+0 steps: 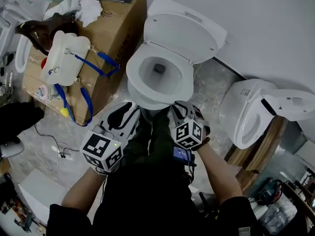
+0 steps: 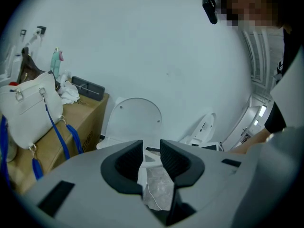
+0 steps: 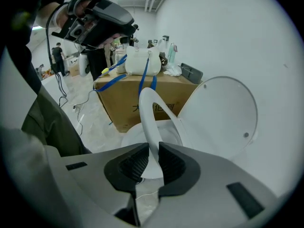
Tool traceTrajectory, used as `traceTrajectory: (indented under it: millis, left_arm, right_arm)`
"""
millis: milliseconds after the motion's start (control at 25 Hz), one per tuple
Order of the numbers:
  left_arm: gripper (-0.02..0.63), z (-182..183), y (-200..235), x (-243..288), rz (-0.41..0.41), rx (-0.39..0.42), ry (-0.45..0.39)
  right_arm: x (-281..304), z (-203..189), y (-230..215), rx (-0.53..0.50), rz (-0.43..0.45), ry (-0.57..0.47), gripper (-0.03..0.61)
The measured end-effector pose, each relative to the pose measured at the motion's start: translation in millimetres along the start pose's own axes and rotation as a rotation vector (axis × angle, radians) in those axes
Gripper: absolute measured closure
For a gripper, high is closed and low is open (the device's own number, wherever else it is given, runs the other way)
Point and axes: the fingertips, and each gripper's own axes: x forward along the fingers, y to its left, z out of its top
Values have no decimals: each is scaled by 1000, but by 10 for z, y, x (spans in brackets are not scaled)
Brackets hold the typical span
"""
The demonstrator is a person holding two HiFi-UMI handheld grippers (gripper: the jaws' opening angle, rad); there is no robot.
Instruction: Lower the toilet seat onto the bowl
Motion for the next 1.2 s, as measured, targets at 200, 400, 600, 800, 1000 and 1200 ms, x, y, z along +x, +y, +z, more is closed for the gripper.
traceTrajectory:
  millis: [200, 400, 600, 800, 1000, 1200]
  left_arm:
    - [492, -135, 14, -9, -10, -5, 13]
    - [492, -275, 48, -34, -16, -12, 30]
    - [492, -363, 91, -56, -17, -15, 39]
    - [492, -403, 87, -62, -20, -17, 40]
    - [492, -489, 88, -36, -25, -19, 51]
    - [493, -542, 86, -35, -26, -18, 60]
  right_arm:
    - [138, -127, 245, 1, 33, 31, 500]
    - [247, -219, 404, 42, 57, 48, 500]
    - [308, -280, 480, 106, 68, 71, 509]
    - [264, -302, 495, 132, 63, 74, 509]
    - [258, -351, 520, 135, 56, 76, 509]
    - [233, -339, 518, 143, 49, 68, 511]
